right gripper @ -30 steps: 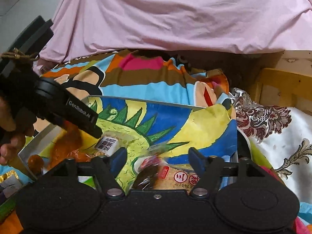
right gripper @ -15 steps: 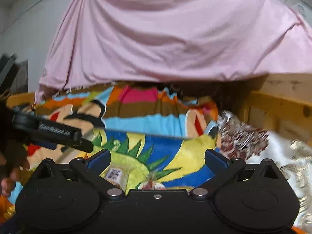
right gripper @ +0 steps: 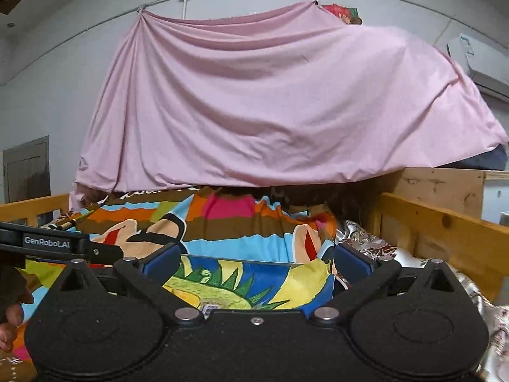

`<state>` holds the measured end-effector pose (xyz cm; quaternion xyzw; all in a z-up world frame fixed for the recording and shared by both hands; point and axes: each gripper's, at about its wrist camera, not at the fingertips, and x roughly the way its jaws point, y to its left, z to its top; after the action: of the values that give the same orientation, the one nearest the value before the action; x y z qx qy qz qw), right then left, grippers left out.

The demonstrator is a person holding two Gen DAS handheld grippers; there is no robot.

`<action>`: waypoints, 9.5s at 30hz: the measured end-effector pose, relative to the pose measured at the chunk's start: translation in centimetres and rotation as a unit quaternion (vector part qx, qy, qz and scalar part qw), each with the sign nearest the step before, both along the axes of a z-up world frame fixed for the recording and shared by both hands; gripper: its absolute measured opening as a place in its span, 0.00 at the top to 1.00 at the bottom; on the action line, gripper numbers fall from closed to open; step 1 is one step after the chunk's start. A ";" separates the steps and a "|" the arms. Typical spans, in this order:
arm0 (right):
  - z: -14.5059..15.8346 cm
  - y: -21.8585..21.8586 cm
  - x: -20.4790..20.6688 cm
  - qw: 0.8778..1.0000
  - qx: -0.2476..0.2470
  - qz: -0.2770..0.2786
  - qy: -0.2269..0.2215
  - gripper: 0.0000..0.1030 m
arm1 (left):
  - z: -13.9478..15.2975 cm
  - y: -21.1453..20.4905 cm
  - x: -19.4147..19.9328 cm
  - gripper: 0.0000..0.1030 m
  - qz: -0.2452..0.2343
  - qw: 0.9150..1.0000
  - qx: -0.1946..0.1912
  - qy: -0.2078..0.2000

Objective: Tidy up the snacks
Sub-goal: 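Lower both packets into the tray and open both tools, then raise both tools from the tray and move them back toward the loose snacks, then move the left tool to the long blue packet while the right tool approaches the white-green seaweed packet, then close the left tool on the blue packet while the right tool closes on the seaweed packet, then lift the seaweed packet with the right tool while the left tool holds the blue packet, then raise both held packets and carry them toward the dinosaur tray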

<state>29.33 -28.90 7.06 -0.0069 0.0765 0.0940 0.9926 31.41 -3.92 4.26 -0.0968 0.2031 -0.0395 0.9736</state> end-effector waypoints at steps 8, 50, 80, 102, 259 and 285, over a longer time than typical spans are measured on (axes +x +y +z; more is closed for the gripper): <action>-0.3 0.7 -5.9 1.000 -0.018 -0.004 0.000 0.01 | 0.0 0.8 -6.0 0.01 -0.010 1.000 0.013 -0.024; -8.2 6.0 -10.9 0.973 -0.111 0.006 0.202 0.01 | -9.3 5.5 -12.7 0.00 -0.049 0.994 0.051 0.087; -12.9 4.5 -2.5 0.941 -0.009 -0.039 0.337 0.01 | -13.1 5.9 -6.5 0.01 -0.056 0.982 0.075 0.161; -14.8 7.8 -2.1 0.947 -0.089 -0.055 0.302 0.00 | -13.8 5.3 -5.8 0.38 -0.069 0.985 0.081 0.138; -11.7 4.2 -6.5 0.915 0.137 0.072 0.371 0.72 | -12.8 1.6 -11.5 0.69 -0.113 0.975 0.084 0.175; -8.1 0.2 -7.5 0.918 0.231 0.049 0.317 0.72 | -8.1 -0.9 -10.8 0.69 -0.081 0.988 0.025 0.131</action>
<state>21.86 -28.69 -1.00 0.2490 0.3632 0.1549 0.8843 20.57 -4.86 -3.89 -0.0604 0.3372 -0.0998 0.9342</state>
